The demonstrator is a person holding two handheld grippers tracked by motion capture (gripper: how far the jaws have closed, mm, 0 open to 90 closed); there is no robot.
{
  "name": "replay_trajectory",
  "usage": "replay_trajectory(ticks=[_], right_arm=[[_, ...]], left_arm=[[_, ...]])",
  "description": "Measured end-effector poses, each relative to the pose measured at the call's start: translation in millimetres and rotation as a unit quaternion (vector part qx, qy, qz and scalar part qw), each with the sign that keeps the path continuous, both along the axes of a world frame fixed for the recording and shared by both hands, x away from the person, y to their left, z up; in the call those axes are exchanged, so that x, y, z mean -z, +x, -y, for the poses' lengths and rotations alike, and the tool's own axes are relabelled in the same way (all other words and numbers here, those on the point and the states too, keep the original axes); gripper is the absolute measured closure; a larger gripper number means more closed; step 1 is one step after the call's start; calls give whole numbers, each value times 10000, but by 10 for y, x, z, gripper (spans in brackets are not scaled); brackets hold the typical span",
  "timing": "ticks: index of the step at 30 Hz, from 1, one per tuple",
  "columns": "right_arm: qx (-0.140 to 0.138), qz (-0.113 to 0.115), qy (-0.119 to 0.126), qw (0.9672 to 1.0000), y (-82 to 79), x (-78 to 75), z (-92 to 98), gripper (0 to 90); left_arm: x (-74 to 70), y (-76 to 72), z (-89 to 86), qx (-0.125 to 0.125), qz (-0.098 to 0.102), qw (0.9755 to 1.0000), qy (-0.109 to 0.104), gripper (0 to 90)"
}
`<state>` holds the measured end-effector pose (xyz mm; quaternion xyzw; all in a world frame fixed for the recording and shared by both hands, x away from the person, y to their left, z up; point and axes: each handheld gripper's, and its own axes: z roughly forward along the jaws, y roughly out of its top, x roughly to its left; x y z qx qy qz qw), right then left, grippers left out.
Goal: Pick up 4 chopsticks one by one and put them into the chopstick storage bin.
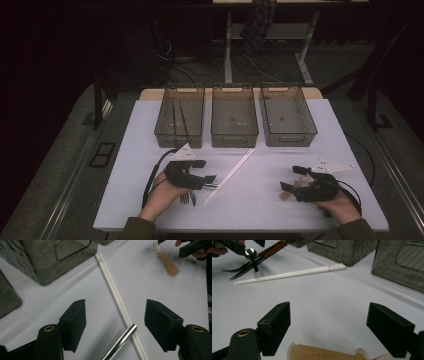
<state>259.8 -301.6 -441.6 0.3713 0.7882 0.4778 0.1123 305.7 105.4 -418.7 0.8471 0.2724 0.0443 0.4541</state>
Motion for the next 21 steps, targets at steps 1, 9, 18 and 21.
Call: replay_trajectory(ticks=[1, 9, 18, 21], right_arm=[[7, -1, 16, 10000, 0, 0, 8, 190], [2, 10, 27, 10000, 5, -3, -11, 190], [57, 20, 42, 10000, 5, -5, 8, 190], [66, 34, 61, 10000, 10, -12, 6, 191]], left_arm=[[2, 23, 34, 1, -20, 10000, 5, 389], [35, 202, 292, -16, -232, 9996, 180, 567], [119, 324, 568, 48, -346, 9981, 507, 697], [156, 347, 626, 109, -421, 9975, 549, 723]])
